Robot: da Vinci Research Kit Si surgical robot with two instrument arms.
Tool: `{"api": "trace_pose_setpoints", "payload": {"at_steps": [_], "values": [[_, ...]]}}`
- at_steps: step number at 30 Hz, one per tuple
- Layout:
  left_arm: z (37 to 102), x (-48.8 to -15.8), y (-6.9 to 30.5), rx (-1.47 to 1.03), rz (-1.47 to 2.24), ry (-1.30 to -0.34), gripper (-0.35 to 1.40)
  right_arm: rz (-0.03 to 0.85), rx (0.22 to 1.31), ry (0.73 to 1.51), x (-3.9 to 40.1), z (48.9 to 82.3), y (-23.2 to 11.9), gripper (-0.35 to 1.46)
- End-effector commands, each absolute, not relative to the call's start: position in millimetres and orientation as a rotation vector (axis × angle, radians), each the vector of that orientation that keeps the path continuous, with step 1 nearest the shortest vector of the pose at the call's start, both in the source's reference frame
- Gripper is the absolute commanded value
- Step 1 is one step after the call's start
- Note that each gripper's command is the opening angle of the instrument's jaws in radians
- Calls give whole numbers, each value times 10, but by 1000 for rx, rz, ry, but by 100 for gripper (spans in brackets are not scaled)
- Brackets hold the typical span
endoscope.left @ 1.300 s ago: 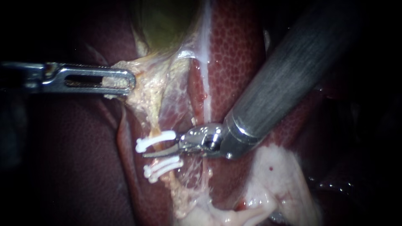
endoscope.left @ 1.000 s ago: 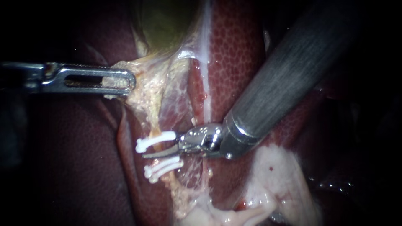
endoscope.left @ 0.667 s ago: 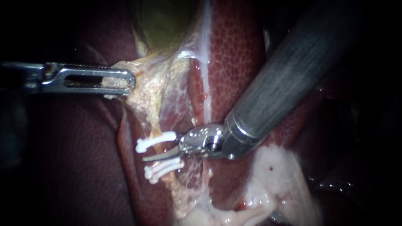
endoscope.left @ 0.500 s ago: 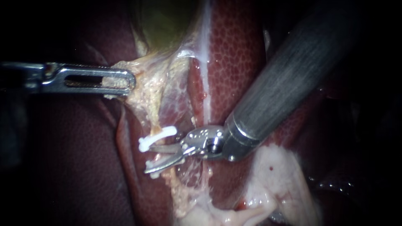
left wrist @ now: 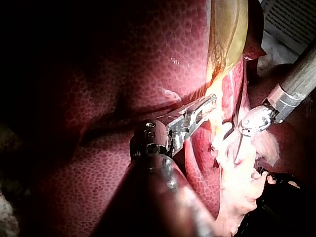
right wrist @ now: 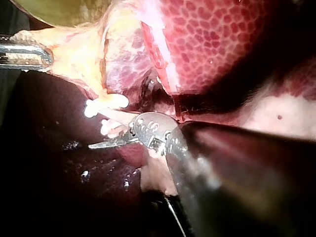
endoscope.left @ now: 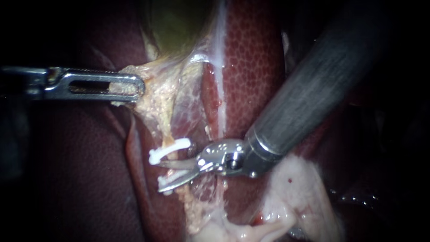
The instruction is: Go to the cutting position left tube
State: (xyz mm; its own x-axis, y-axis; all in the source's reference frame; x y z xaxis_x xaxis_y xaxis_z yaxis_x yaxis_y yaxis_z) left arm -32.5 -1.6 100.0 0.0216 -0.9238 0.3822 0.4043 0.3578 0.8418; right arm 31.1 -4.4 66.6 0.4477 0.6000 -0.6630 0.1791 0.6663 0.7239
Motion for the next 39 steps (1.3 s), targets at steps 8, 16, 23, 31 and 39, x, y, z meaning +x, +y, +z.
{"api": "trace_pose_setpoints", "payload": {"at_steps": [8,16,23,31,39], "values": [[998,-324,-16,602,-1130,-1104,-35,292,846,1105,287,662,-44,93],[998,-322,-16,603,-1130,-1104,-35,298,847,1105,273,664,-33,81],[996,-322,-17,602,-1130,-1104,-35,301,847,1105,272,669,-27,73],[995,-323,-17,602,-1131,-1104,-35,307,843,1113,284,678,-24,81],[996,-324,-17,601,-1131,-1104,-35,317,841,1136,295,678,-25,100]]}}
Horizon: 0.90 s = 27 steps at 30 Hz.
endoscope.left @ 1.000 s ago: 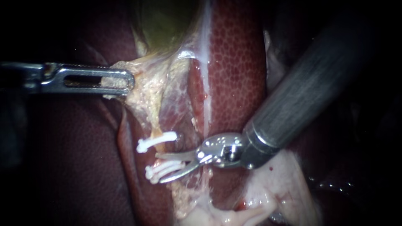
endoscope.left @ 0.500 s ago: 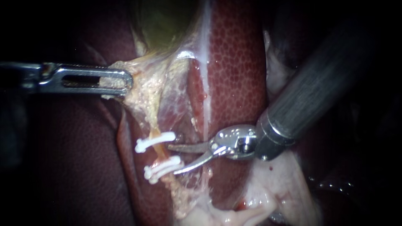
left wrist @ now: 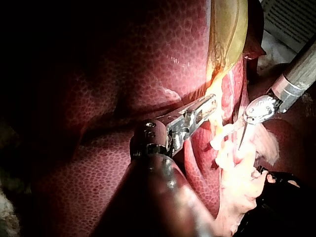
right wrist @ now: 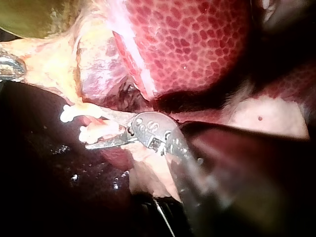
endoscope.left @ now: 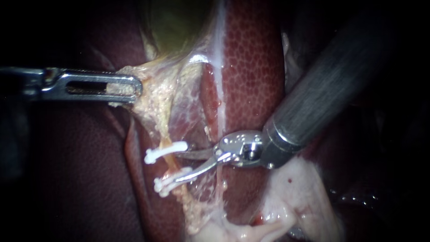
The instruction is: Go to the cutting position left tube
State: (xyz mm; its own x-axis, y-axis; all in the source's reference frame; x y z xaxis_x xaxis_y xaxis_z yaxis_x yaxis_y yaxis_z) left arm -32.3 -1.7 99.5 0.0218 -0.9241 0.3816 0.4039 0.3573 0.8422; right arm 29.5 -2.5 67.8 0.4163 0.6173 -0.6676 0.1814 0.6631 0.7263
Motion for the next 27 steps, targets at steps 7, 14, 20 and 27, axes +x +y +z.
{"api": "trace_pose_setpoints", "payload": {"at_steps": [7,14,20,27], "values": [[996,-324,-17,601,-1132,-1104,-35,301,857,1138,300,678,-30,96],[996,-326,-18,599,-1132,-1104,-35,261,882,1147,315,679,-41,91],[997,-328,-18,598,-1133,-1104,-35,232,894,1152,326,683,-45,79],[999,-332,-19,595,-1135,-1104,-35,233,888,1163,338,685,-43,68]]}}
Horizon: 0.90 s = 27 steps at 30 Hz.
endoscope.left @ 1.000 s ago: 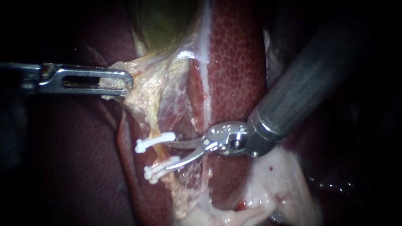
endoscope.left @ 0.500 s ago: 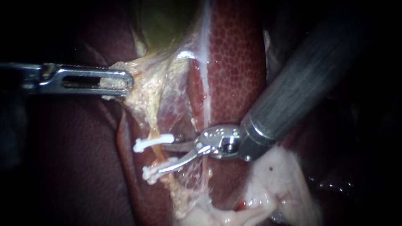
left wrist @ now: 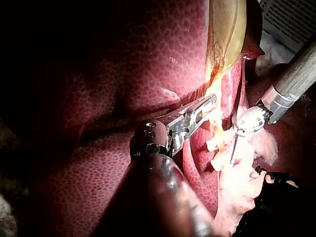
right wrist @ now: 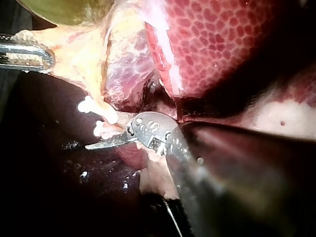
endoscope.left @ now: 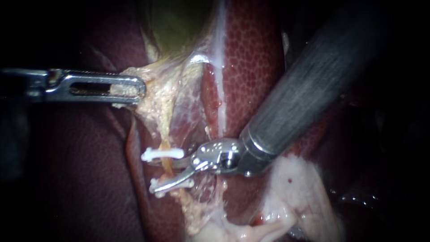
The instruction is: Go to the cutting position left tube
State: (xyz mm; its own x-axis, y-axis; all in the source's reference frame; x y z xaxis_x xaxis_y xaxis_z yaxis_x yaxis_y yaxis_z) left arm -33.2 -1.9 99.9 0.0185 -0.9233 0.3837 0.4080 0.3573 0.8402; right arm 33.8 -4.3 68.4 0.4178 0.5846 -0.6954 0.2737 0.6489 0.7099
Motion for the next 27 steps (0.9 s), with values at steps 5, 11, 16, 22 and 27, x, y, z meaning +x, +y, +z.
{"api": "trace_pose_setpoints", "payload": {"at_steps": [5,11,16,22,27], "values": [[999,-333,-19,594,-1135,-1104,-35,250,884,1175,347,689,-40,61],[999,-334,-19,594,-1136,-1104,-35,257,877,1177,351,694,-37,61],[999,-334,-19,594,-1136,-1104,-35,258,876,1177,354,695,-37,61],[999,-335,-19,593,-1136,-1104,-35,260,875,1177,360,695,-36,66],[999,-335,-19,593,-1136,-1104,-35,262,874,1180,362,696,-36,66]]}}
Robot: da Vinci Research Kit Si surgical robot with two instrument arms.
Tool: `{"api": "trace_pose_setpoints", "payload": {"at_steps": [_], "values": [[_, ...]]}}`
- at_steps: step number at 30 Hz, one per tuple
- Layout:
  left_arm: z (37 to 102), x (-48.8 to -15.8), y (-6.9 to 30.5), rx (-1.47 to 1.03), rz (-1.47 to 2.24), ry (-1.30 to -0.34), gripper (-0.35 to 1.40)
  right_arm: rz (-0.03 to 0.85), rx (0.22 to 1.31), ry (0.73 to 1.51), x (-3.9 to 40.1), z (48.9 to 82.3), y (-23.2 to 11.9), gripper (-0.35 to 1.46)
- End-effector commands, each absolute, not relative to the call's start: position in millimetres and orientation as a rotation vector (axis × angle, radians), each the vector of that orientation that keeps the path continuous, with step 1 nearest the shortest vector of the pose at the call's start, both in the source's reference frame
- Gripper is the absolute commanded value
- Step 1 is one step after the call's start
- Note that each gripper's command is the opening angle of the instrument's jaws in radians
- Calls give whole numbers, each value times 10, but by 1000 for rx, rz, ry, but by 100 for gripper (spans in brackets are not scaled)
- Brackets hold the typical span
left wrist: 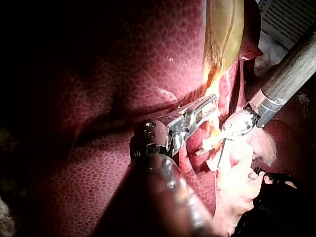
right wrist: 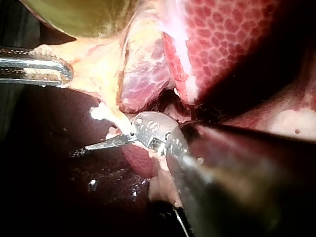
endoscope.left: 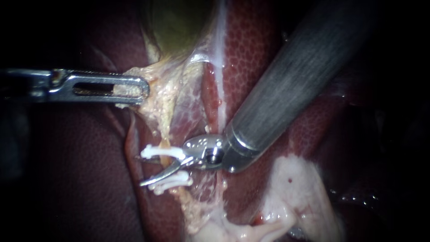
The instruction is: Go to the cutting position left tube
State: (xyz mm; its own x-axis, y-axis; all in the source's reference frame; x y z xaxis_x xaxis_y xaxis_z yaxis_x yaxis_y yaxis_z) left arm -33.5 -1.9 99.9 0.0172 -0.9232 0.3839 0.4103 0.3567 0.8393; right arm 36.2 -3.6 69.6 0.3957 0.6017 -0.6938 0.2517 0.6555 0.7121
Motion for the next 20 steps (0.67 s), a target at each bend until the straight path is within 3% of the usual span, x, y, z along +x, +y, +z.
{"api": "trace_pose_setpoints", "payload": {"at_steps": [1,20], "values": [[999,-335,-19,593,-1136,-1104,-35,262,874,1180,363,696,-36,66],[999,-335,-19,593,-1136,-1104,-35,262,872,1180,365,698,-37,73]]}}
